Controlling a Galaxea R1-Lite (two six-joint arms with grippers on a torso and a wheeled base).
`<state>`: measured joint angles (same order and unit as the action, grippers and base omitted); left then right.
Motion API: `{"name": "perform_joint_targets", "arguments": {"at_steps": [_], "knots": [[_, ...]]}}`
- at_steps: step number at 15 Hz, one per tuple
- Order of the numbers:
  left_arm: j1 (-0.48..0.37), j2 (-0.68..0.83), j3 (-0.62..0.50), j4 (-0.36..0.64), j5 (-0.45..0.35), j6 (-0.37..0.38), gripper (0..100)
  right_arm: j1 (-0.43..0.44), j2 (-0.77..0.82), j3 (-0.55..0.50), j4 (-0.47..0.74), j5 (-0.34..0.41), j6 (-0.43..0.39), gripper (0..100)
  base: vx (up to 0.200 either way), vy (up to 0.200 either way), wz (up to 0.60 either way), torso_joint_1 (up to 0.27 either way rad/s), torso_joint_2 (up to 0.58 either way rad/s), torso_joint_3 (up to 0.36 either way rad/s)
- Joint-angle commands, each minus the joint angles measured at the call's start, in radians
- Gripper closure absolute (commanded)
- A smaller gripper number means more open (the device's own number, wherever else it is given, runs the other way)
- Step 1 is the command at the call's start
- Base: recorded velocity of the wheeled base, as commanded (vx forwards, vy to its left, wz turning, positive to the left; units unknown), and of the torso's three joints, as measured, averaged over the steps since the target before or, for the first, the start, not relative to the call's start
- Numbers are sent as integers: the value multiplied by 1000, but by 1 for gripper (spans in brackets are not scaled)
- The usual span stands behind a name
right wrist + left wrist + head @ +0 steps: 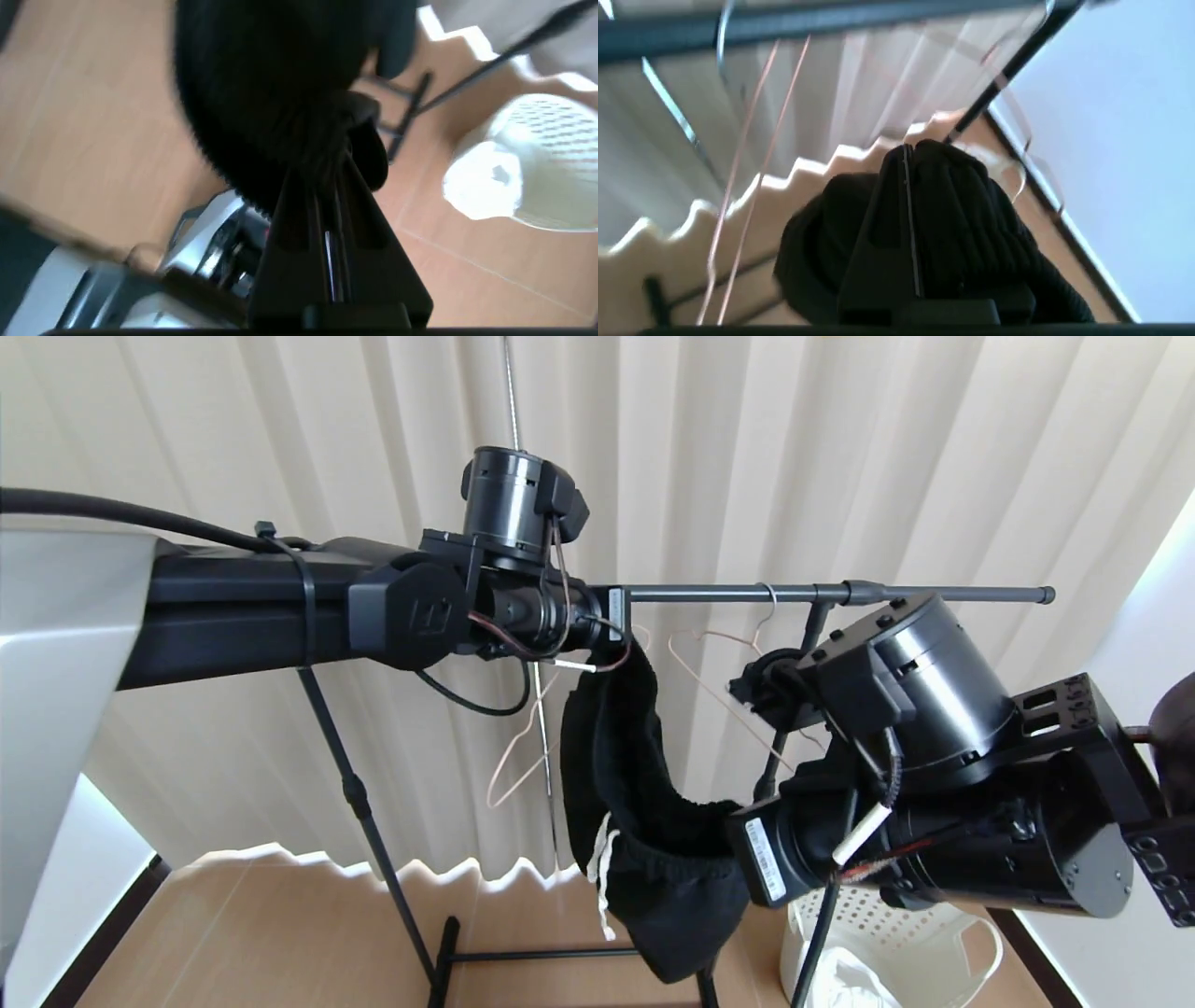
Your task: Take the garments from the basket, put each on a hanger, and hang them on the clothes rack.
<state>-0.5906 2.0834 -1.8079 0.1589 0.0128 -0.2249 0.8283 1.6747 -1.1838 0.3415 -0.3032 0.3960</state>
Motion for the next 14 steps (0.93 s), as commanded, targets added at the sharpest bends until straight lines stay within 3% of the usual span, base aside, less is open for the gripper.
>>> {"name": "perform_joint_targets", "arguments": {"at_steps": [1, 2, 3, 6, 9, 10, 12, 14], "knots": [[-3, -123, 101, 117, 56, 50, 100, -104, 54, -33, -91, -76, -16, 100, 0, 0, 0, 0, 0, 0], [-5, -141, 134, 125, 73, 62, 100, -107, 71, -46, -116, -74, -16, 100, 0, 0, 0, 0, 0, 0], [-9, -212, 237, 126, 82, 99, 100, -107, 140, -69, -174, -85, 4, 100, 0, 0, 0, 0, 0, 0], [-41, -335, 481, 116, 81, 108, 100, -140, 240, -129, -306, -132, 20, 100, 0, 0, 0, 0, 0, 0], [-107, -398, 653, 113, 88, 101, 100, -181, 326, -247, -395, -134, 18, 100, 0, 0, 0, 0, 0, 0], [-146, -404, 734, 71, 87, 95, 100, -182, 356, -318, -404, -132, 15, 100, 0, 0, 0, 0, 0, 0], [-199, -373, 802, -27, 90, 61, 100, -181, 369, -362, -406, -132, 11, 100, 0, 0, 0, 0, 0, 0], [-284, -310, 803, -93, 125, -21, 100, -156, 392, -439, -398, -131, 9, 100, 0, 0, 0, 0, 0, 0]]}}
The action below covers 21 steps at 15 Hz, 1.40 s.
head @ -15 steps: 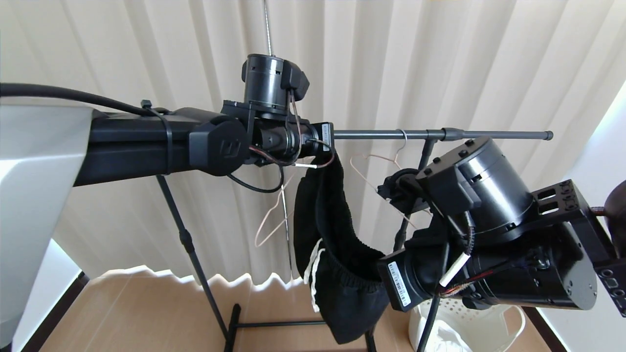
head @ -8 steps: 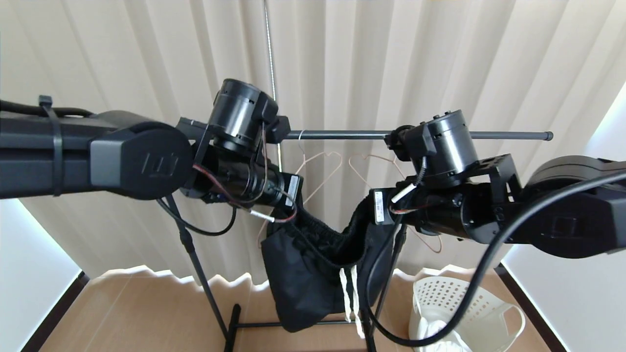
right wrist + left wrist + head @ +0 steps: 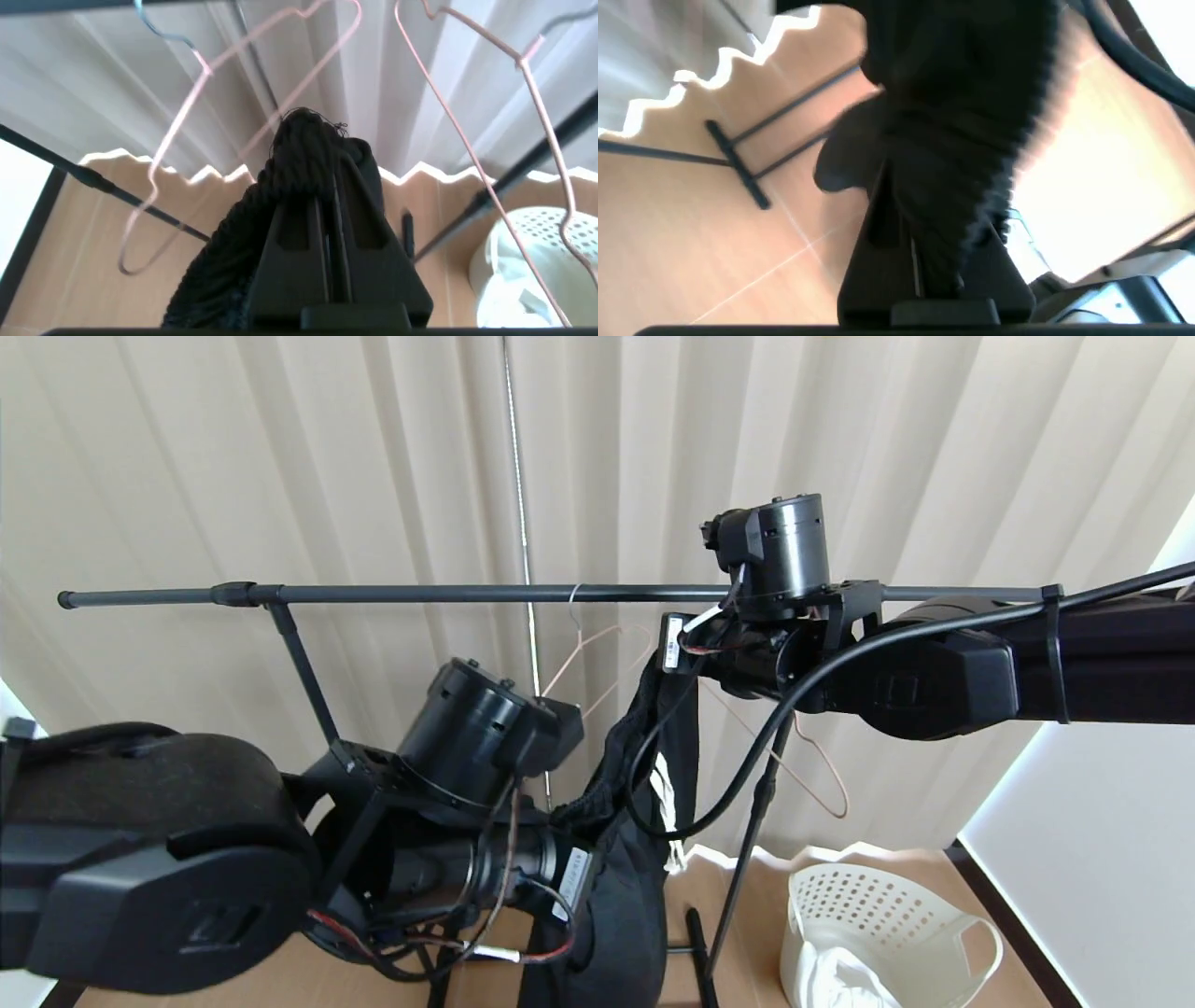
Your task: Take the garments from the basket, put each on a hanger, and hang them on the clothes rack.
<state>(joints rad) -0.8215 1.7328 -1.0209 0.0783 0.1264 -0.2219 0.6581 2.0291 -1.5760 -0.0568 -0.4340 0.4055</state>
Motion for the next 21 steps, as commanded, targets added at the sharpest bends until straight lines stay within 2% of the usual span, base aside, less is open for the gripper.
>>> {"name": "perform_joint_targets", "arguments": {"at_steps": [1, 2, 4, 6, 7, 9, 13, 14, 15, 16, 18, 21], "knots": [[-84, 64, -8, -17, 18, -54, 100, 17, 46, -73, 2, -2, -1, 100, 0, 0, 0, 0, 0, 0], [-93, 67, -13, -18, 18, -63, 100, 18, 48, -76, 2, -2, -1, 100, 0, 0, 0, 0, 0, 0], [-131, 80, -44, -25, 25, -131, 100, 18, 66, -84, -6, 0, -1, 100, 0, 0, 0, 0, 0, 0], [-134, 77, -51, -23, 32, -174, 100, 17, 48, -79, 0, 5, 9, 100, 0, 0, 0, 0, 0, 0], [-134, 76, -45, -23, 70, -182, 100, 15, 28, -70, 2, 5, 13, 100, 0, 0, 0, 0, 0, 0], [-130, 70, -13, -23, 217, -203, 100, -6, -52, 27, -5, 0, 13, 100, 0, 0, 0, 0, 0, 0], [-56, 60, -50, -23, 259, -172, 100, -35, -188, 257, 3, -5, 9, 100, 0, 0, 0, 0, 0, 0], [-10, 60, -90, -25, 259, -145, 100, -35, -218, 349, 5, -5, -17, 100, 0, 0, 0, 0, 0, 0], [22, 62, -120, -25, 257, -122, 100, -35, -219, 395, 5, -5, -74, 100, 0, 0, 0, 0, 0, 0], [50, 68, -150, -28, 253, -105, 100, -35, -221, 427, -3, -5, -123, 100, 0, 0, 0, 0, 0, 0], [65, 97, -176, -32, 251, -93, 100, -35, -245, 438, 6, -5, -134, 100, 0, 0, 0, 0, 0, 0], [76, 160, -228, -106, 263, -96, 100, -35, -288, 447, 94, -9, -139, 100, 0, 0, 0, 0, 0, 0]]}}
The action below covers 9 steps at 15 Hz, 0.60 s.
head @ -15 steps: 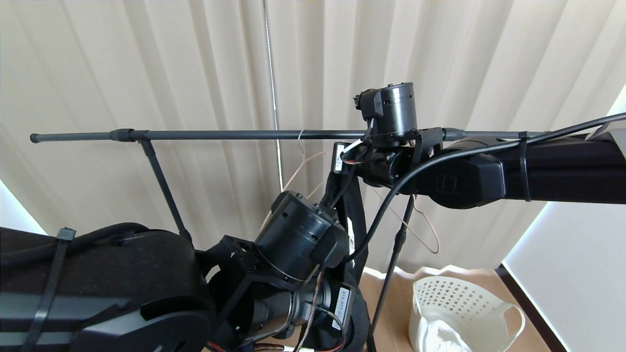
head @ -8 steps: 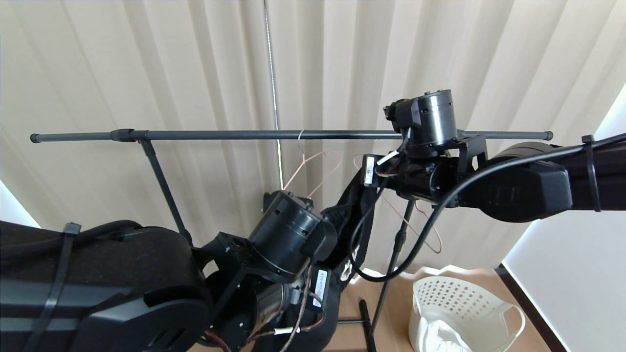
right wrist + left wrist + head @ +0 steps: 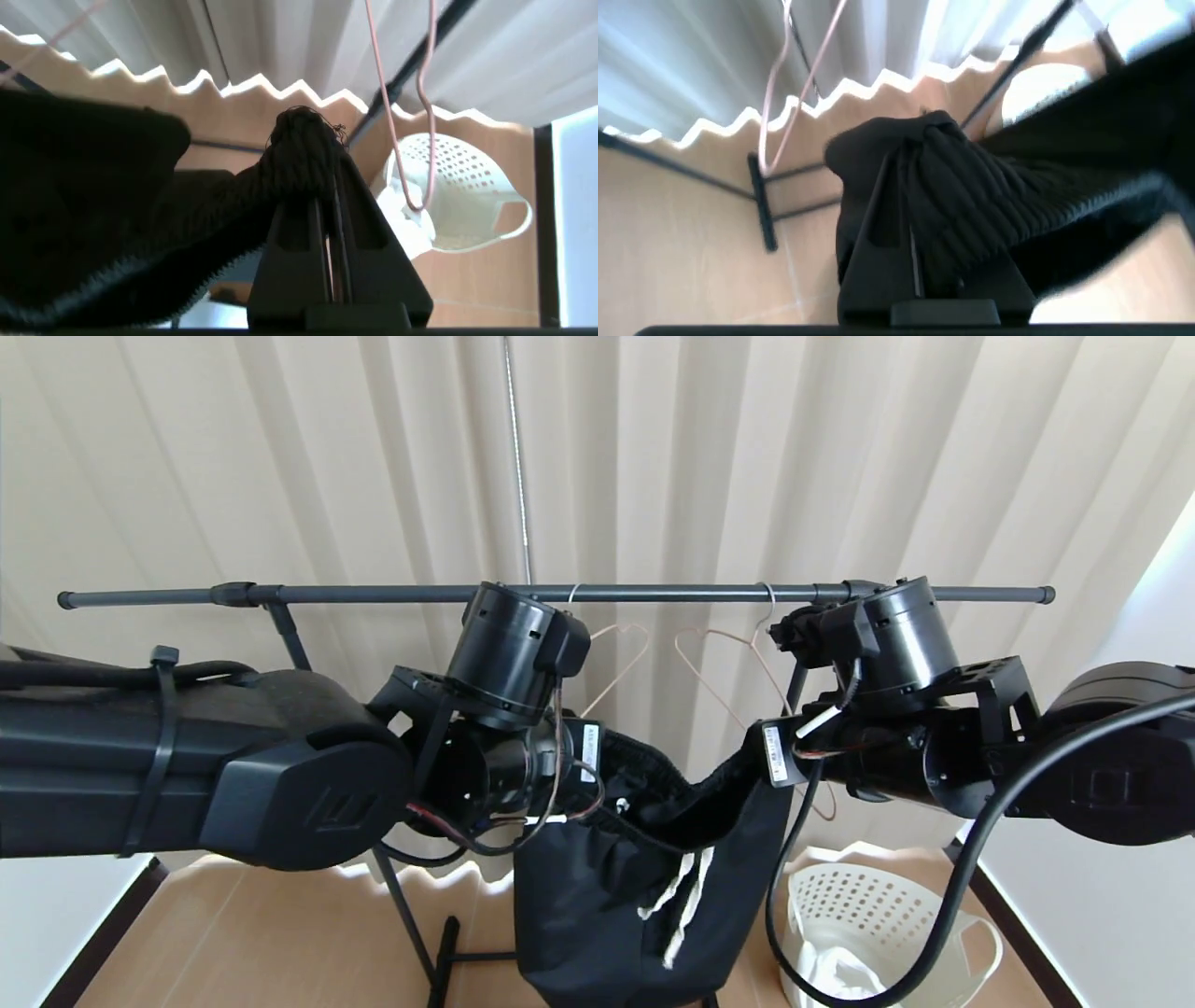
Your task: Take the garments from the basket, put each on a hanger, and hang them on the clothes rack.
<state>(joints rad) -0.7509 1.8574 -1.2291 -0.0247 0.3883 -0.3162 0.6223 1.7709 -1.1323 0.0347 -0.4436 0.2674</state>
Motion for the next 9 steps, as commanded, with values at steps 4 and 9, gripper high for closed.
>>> {"name": "perform_joint_targets", "arguments": {"at_steps": [4, 9], "knots": [[16, 65, -113, -6, 3, -4, 100, 0, -34, 32, 16, -1, -2, 0, 0, 0, 0, 0, 0, 0], [1, 94, -263, -6, 3, -15, 100, 5, -96, 135, 37, 8, -108, 0, 0, 0, 0, 0, 0, 0]]}}
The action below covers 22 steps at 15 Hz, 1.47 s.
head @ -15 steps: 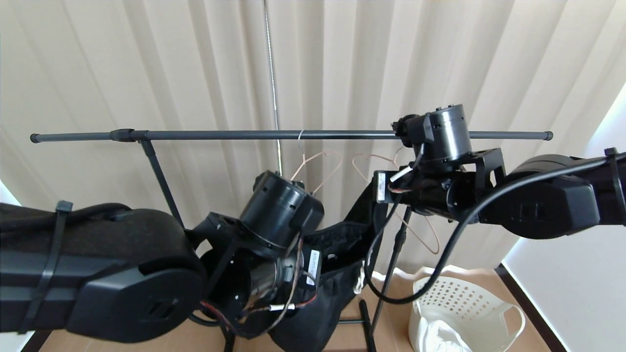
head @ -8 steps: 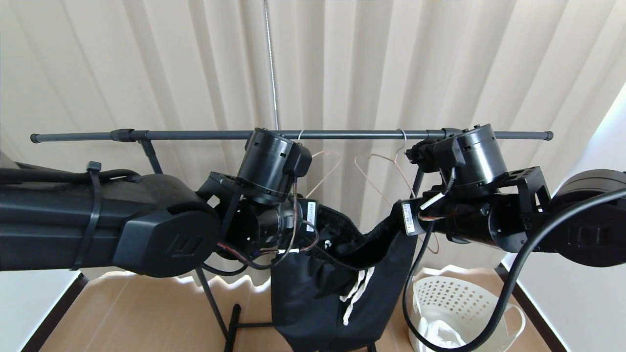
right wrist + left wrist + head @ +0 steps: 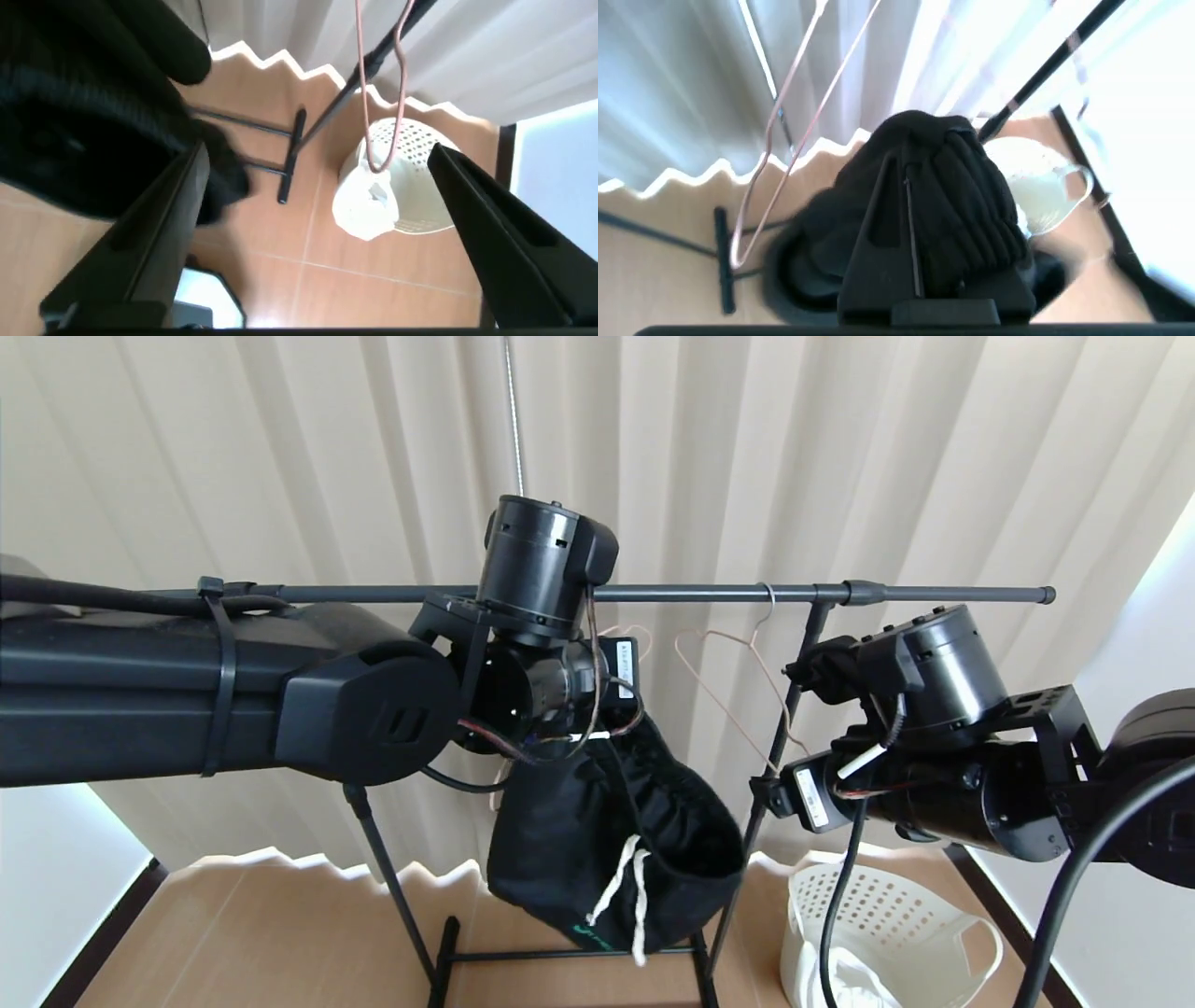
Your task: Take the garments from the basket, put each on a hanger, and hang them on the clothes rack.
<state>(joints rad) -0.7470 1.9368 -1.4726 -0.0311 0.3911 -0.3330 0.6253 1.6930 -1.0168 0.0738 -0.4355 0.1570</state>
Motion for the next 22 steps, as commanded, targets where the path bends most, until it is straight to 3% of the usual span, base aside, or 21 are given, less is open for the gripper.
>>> {"name": "perform_joint_targets", "arguments": {"at_steps": [1, 2, 4, 5, 6, 7, 8, 11, 15, 22], "knots": [[-9, 19, -38, 2, -1, -6, 100, 22, -18, 58, -5, 26, -45, 0, 0, 0, 0, 0, 0, 0], [-9, 19, -38, 2, -1, -6, 100, 22, -18, 58, -5, 26, -45, 0, 0, 0, 0, 0, 0, 0], [-11, 16, -31, 3, -3, -6, 100, 25, -22, 142, -178, 198, -77, 0, 0, 0, 0, 0, 0, 0], [-11, 16, -29, 5, -3, -6, 100, 25, -22, 147, -195, 210, -77, 0, 0, 0, 0, 0, 0, 0], [-11, 13, -8, 5, -5, -4, 100, 25, -22, 253, -422, 405, -86, 0, 0, 0, 0, 0, 0, 0], [-11, 13, 3, 3, -6, -3, 100, 25, -22, 290, -514, 468, -102, 0, 0, 0, 0, 0, 0, 0], [-12, 13, 14, 2, -9, -3, 100, 24, -1, 351, -717, 532, -125, 0, 0, 0, 0, 0, 0, 0], [-18, 14, 14, 3, -14, 11, 100, 22, 71, 351, -890, 529, -96, 0, 0, 0, 0, 0, 0, 0], [-51, 16, 14, 3, -14, 20, 100, 20, 142, 302, -916, 455, -67, 0, 0, 0, 0, 0, 0, 0], [-63, 13, 12, 3, -14, 31, 100, 1, 163, 288, -905, 445, -62, 0, 0, 0, 0, 0, 0, 0]]}}
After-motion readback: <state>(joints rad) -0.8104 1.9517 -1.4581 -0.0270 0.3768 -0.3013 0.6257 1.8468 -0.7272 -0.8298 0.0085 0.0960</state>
